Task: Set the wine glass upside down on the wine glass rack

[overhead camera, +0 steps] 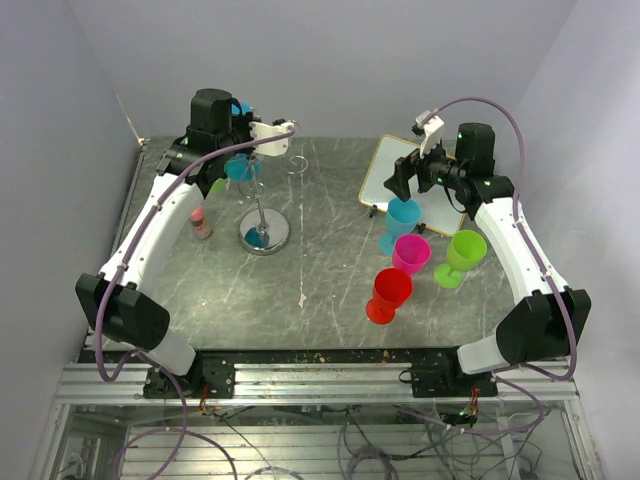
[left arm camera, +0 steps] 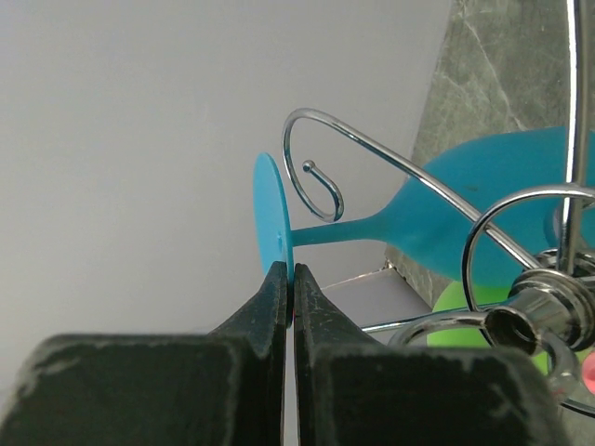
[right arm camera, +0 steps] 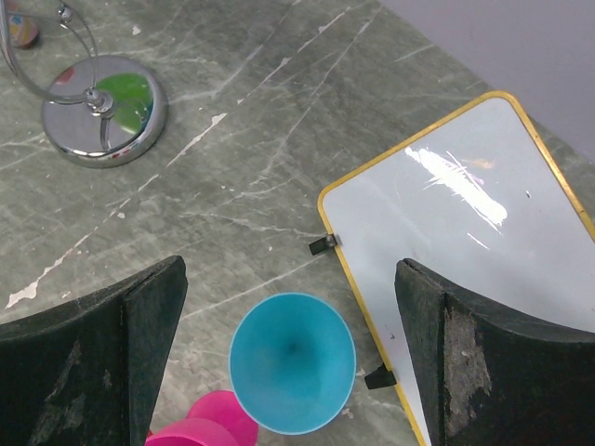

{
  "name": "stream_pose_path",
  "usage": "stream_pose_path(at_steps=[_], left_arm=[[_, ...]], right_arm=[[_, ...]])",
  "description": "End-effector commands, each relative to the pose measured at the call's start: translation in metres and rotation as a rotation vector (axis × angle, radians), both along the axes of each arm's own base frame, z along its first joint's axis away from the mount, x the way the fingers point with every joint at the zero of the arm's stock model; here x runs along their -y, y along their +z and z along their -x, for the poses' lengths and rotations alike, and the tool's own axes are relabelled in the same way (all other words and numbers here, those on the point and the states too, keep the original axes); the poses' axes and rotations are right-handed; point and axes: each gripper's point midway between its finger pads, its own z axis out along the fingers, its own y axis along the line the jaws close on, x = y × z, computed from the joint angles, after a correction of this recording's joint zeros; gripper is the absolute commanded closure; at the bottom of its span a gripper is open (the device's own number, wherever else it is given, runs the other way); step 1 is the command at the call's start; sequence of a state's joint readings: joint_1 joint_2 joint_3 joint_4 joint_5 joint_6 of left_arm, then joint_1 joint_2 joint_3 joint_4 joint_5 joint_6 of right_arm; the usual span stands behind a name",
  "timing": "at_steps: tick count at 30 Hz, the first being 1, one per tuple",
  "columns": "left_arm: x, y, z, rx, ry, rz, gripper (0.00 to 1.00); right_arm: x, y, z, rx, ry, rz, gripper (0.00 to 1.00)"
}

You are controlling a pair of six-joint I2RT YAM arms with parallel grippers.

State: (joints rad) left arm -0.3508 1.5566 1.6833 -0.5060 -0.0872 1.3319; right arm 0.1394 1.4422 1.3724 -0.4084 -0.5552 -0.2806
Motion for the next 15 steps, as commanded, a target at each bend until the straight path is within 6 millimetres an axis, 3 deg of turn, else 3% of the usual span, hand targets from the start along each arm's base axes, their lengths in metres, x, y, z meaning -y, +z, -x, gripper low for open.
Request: stream_pose_path(at_steps=[1,15], left_arm=[[0.0256,0.0137,0.0154,0.017,-0.106,0.072,0.93],[0.0333,0.0176,0.0122,0.009,-0.1,0.172,0.93]], right_arm=[[0.0,-0.0025,-0.006,0.002,0.002,-0.007,0.06],[-0.0007,-0.0093,-0.0076,-0.01,0.006,-0.007,0.06]])
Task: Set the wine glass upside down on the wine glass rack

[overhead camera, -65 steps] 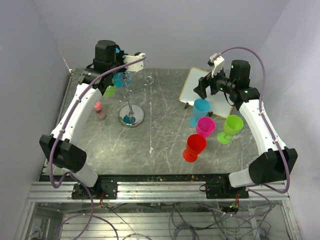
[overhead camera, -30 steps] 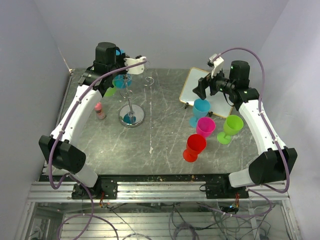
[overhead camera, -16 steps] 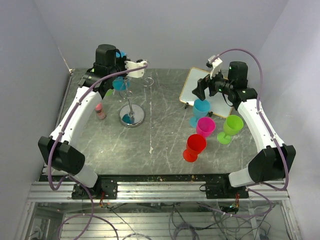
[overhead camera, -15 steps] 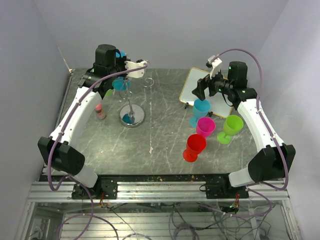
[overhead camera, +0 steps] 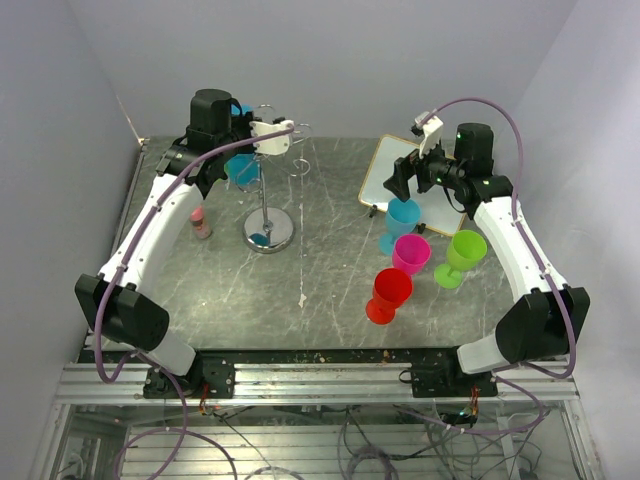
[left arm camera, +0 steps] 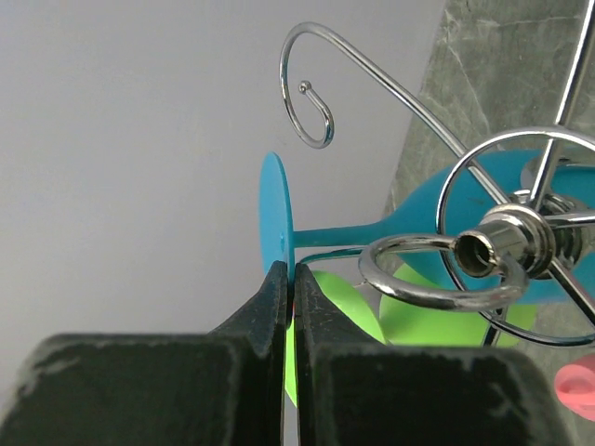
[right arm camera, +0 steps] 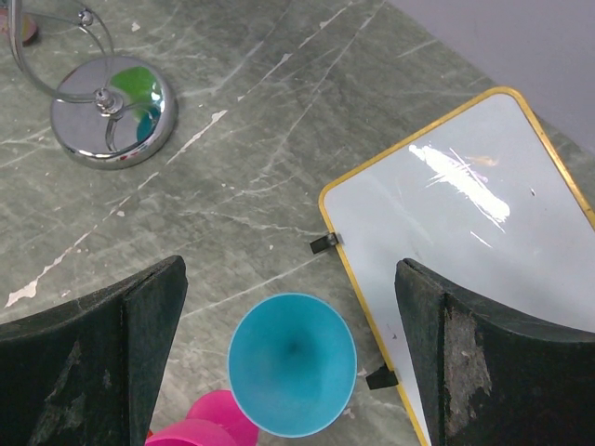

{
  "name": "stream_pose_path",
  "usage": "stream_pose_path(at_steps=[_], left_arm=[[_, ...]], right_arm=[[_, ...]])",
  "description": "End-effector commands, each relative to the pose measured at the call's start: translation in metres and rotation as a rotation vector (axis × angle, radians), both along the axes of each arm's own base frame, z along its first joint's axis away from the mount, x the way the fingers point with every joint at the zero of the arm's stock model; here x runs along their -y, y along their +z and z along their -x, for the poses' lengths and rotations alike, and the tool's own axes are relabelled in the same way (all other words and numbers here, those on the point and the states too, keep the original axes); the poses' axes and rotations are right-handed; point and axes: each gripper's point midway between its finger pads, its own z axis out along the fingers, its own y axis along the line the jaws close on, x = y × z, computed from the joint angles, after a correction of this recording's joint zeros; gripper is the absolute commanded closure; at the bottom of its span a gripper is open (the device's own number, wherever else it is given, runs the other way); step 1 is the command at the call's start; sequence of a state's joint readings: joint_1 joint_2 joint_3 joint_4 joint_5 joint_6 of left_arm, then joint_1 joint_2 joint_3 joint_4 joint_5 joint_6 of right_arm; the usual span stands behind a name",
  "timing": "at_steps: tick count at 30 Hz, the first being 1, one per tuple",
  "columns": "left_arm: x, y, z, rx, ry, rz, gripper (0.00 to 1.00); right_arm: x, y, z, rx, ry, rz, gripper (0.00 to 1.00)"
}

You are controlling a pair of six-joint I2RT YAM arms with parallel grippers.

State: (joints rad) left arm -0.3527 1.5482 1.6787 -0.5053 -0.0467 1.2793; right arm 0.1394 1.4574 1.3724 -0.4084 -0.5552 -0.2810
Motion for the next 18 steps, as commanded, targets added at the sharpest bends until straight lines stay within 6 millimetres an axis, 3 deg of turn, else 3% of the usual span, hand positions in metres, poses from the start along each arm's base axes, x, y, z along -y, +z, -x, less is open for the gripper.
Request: stream_pose_path(at_steps=[1,11,18], left_arm=[[0.026,0.019,0.008,0.025,-0.074,0.119,0.93],[0.035,0.019,-0.006,0.049,-0.093,0.134,0.93],[0.028,0.028,-0.019,0.111,-0.031,0.103,0.93]], right_arm=[[-0.001,-0.004,-0.006,0.001,0.01,-0.01,0.06],[-0.003,-0.006,-0.007,-0.011,0.015,-0.015,0.06],[-0.005,-0.007,-0.008,-0.025,0.025,-0.019,0.06]])
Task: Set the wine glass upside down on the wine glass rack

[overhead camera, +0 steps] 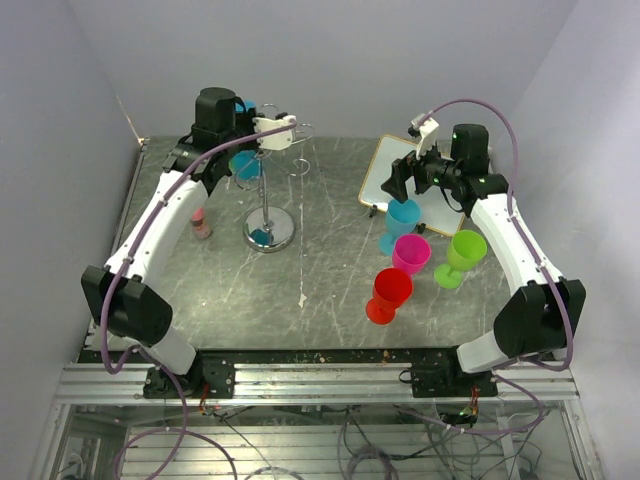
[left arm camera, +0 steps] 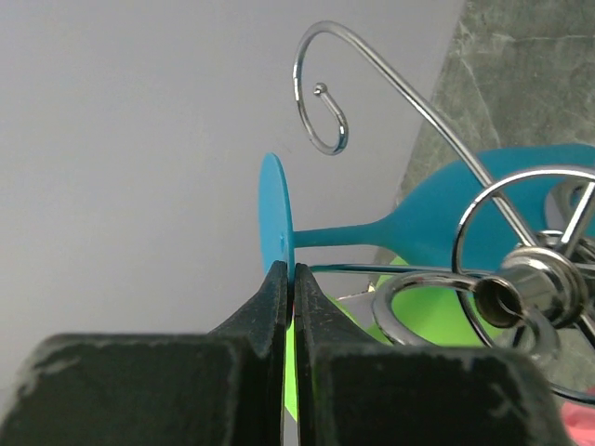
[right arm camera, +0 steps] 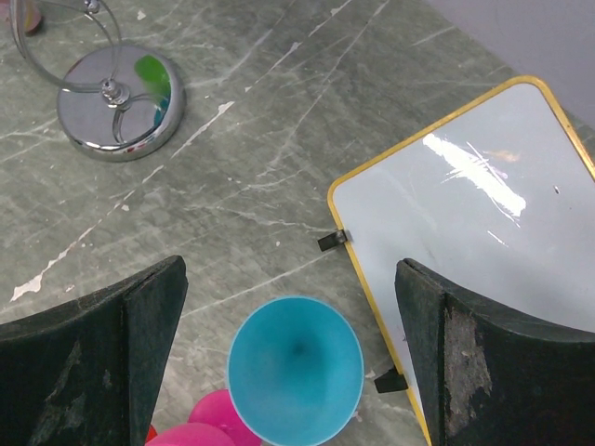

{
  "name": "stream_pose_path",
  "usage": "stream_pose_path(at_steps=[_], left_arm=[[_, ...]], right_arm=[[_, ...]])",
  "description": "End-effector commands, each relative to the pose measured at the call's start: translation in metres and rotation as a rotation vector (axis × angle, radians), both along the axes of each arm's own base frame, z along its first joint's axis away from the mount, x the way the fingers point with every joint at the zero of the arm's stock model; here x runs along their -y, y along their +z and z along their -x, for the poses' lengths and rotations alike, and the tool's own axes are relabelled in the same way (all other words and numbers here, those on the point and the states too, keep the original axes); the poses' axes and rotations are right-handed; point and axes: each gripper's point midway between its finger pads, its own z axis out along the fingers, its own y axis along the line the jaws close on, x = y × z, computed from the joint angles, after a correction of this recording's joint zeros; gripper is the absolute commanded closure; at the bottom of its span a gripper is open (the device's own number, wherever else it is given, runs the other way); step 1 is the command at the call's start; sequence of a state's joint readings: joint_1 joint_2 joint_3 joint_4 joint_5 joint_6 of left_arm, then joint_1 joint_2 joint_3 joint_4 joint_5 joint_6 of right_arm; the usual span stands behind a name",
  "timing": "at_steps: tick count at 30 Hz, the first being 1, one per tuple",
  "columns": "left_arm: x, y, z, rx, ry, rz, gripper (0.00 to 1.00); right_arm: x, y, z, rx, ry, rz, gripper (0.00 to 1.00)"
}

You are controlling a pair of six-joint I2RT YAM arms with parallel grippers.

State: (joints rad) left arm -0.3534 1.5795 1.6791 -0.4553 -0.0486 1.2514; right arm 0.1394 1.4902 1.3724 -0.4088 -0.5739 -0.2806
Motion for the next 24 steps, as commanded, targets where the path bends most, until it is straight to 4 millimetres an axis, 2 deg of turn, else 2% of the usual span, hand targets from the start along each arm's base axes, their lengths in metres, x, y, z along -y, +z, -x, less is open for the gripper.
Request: stream_pose_path(at_steps=[1,9,16,24], left_arm=[[0.023,0.031,-0.008,0.104,-0.03,0.072,0.93],[0.023,0.032,-0.01,0.096,0.025,0.138,0.93],[0.035,0.034,0.0,0.093,-0.065,0.145,0.93],[0.048,0.024,0.01,0.023,-0.149,0.128,0.93]], right_arm=[[-0.002,0.006,-0.005,0.008,0.008,-0.015,0.06],[-0.003,0.003,-0.006,-0.004,0.011,-0.019,0.06],[-0.003,0.002,-0.007,-0.011,0.009,-0.021,0.06],[-0.002,-0.003,-0.006,-0.016,0.006,-0.018,0.06]])
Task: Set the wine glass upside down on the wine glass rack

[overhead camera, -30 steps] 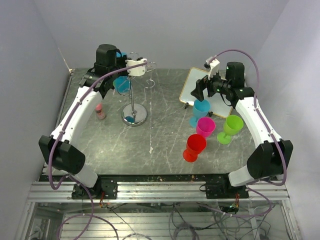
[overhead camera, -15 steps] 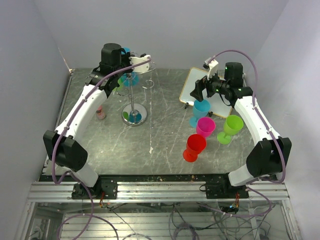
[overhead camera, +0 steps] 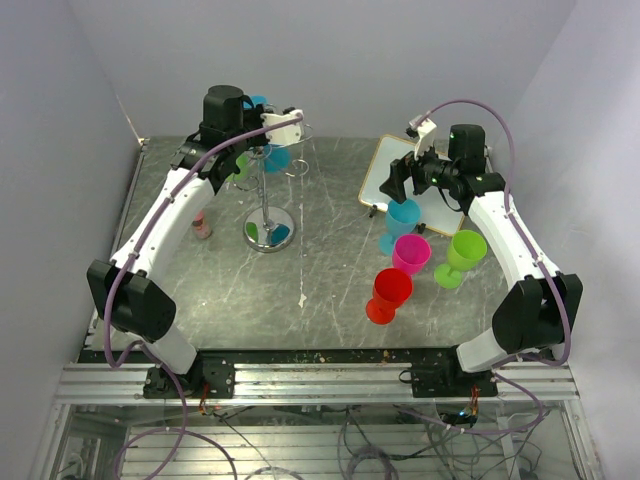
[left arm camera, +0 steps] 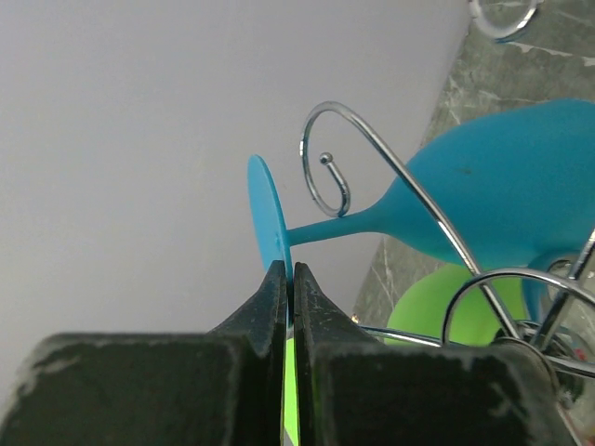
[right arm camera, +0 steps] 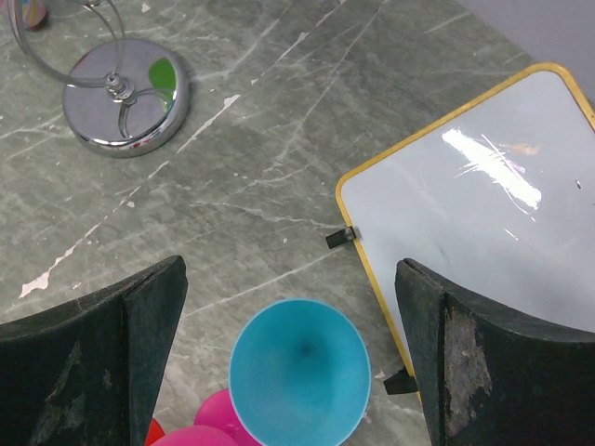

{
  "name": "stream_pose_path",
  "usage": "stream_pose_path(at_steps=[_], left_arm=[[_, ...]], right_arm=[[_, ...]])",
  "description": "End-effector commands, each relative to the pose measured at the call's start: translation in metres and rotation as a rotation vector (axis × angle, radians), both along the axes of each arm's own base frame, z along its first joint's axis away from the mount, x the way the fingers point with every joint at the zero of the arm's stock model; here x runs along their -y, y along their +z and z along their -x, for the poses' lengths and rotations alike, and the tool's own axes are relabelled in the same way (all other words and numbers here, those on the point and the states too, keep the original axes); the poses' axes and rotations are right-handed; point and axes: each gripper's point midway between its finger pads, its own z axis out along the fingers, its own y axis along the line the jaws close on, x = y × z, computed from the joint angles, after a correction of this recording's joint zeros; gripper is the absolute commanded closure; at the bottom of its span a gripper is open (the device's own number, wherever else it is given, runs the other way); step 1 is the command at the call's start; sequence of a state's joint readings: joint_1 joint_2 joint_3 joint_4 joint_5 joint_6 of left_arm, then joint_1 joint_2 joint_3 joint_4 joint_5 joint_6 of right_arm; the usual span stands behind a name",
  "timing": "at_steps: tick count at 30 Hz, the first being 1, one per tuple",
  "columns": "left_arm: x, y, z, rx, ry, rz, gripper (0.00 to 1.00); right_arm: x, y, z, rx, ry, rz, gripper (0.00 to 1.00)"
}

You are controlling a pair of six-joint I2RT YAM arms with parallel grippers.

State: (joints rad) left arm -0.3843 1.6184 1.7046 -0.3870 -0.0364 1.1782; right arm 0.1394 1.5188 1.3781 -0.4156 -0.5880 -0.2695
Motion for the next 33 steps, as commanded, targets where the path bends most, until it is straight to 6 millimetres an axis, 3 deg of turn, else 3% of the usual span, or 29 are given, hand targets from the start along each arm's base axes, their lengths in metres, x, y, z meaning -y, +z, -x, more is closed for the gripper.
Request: stream_pose_path(at_steps=[1,11,33], left_arm=[[0.027,0.016,0.021,-0.006,-0.145,0.032,0.93],[0.034,0.013,0.019,-0.006,-0.207,-0.051,0.93],[0.038,0.028,-0.017,0.037,-0.09,0.079,0.93]], right_arm=[[0.001,0.007,-0.004,0.022,-0.003,-0.006,0.06],[0.001,0.007,-0.004,0.02,-0.005,-0.006,0.06],[0.005,0.003,-0.004,0.03,-0.019,0.008,0.05]])
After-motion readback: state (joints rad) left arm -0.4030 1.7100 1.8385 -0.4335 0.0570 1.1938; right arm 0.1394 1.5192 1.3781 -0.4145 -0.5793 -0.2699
